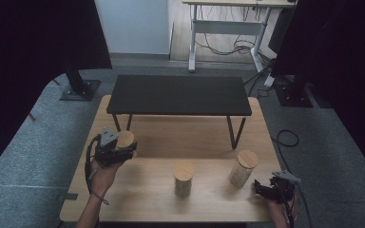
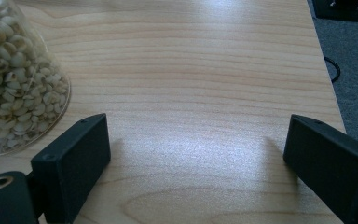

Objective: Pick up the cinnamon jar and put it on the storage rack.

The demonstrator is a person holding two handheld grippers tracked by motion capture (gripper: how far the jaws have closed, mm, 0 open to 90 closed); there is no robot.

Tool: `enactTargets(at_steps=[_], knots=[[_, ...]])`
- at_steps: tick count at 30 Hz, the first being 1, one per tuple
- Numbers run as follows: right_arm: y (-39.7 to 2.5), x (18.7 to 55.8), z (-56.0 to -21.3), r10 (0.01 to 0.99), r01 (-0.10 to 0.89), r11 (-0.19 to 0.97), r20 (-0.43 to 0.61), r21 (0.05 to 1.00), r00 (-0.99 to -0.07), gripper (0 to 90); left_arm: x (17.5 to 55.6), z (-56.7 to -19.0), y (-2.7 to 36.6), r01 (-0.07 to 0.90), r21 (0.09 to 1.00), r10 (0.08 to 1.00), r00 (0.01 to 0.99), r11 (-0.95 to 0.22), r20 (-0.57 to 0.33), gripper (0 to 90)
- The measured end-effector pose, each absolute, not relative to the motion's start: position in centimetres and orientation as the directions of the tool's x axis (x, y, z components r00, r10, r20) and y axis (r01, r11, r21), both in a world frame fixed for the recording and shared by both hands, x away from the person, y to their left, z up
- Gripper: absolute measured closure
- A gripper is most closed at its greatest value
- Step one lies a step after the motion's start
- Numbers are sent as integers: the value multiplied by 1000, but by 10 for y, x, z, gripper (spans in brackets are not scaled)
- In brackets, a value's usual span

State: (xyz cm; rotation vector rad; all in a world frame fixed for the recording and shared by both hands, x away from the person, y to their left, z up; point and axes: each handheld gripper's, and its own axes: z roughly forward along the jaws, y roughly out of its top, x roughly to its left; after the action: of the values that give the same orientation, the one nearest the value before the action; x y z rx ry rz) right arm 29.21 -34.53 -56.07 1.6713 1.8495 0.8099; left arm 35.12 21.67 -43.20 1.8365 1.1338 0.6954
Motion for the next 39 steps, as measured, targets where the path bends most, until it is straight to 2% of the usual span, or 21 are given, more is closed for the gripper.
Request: enactTargets(at_steps=[39], knots=[[-345, 292, -561, 994, 687, 64, 16, 724, -109, 66, 357, -411, 218, 425, 870, 899, 436, -251, 47, 254]])
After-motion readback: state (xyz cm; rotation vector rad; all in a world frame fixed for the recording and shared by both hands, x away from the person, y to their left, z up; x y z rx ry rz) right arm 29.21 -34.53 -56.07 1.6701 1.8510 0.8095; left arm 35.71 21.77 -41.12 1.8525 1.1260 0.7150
